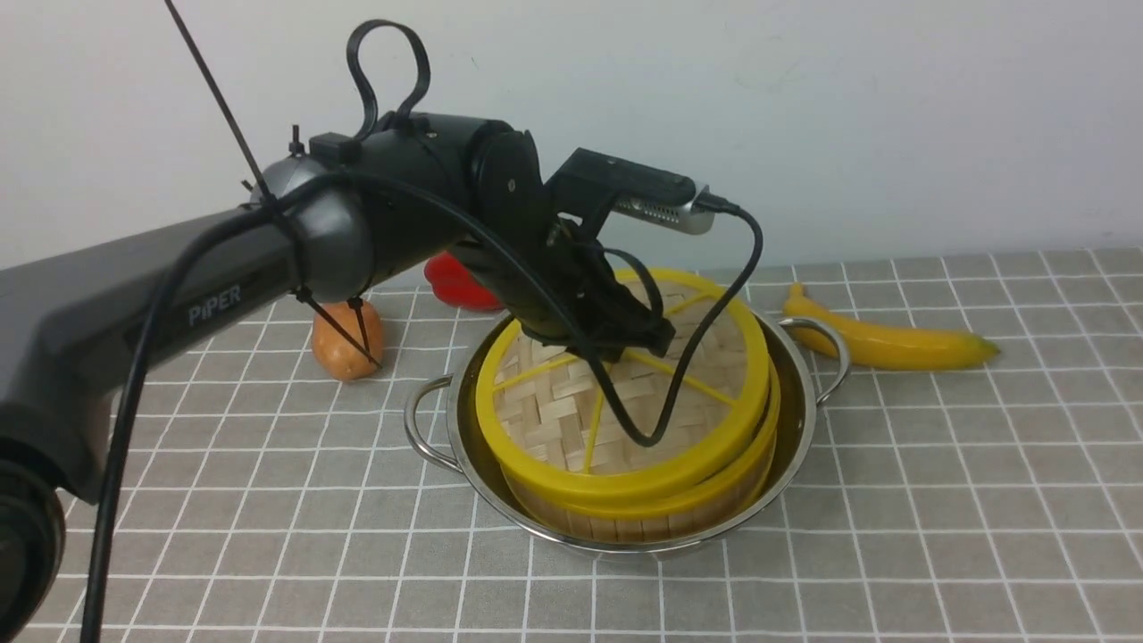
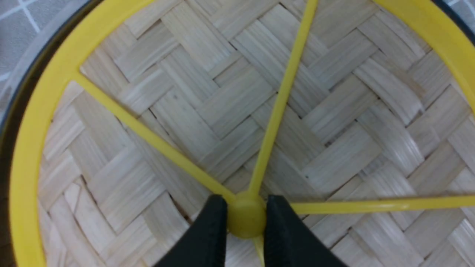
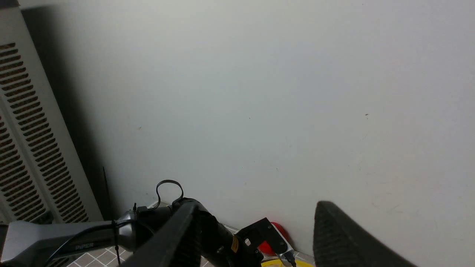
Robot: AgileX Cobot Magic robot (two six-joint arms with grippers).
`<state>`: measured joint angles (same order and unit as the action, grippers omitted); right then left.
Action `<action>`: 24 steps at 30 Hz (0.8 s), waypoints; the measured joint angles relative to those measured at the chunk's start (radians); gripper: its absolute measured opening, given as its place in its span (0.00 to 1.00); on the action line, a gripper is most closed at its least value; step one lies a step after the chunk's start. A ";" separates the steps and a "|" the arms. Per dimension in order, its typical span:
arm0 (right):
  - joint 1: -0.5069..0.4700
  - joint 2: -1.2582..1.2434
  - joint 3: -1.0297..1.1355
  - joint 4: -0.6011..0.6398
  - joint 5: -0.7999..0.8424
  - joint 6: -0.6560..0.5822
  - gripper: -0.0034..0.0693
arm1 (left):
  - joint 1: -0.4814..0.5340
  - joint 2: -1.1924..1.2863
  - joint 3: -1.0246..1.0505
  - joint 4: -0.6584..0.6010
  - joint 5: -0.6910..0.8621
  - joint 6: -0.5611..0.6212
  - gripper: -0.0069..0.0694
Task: Place the steamer in the pot on the grey tablecloth, and put the lid on the steamer.
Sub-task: 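Place the yellow bamboo steamer lid onto the steamer in the pot with the left gripper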
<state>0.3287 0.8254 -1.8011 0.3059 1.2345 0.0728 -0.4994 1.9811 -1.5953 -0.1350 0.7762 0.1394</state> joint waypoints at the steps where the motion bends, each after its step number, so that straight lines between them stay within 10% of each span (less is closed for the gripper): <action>1: 0.000 0.000 0.000 0.000 0.000 0.000 0.61 | 0.000 0.000 0.000 -0.007 0.002 0.007 0.25; 24: 0.000 0.000 0.000 0.000 0.000 0.008 0.61 | -0.058 0.000 -0.001 0.036 -0.023 0.085 0.25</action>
<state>0.3287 0.8254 -1.8011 0.3059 1.2345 0.0809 -0.5573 1.9811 -1.5965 -0.0988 0.7532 0.2249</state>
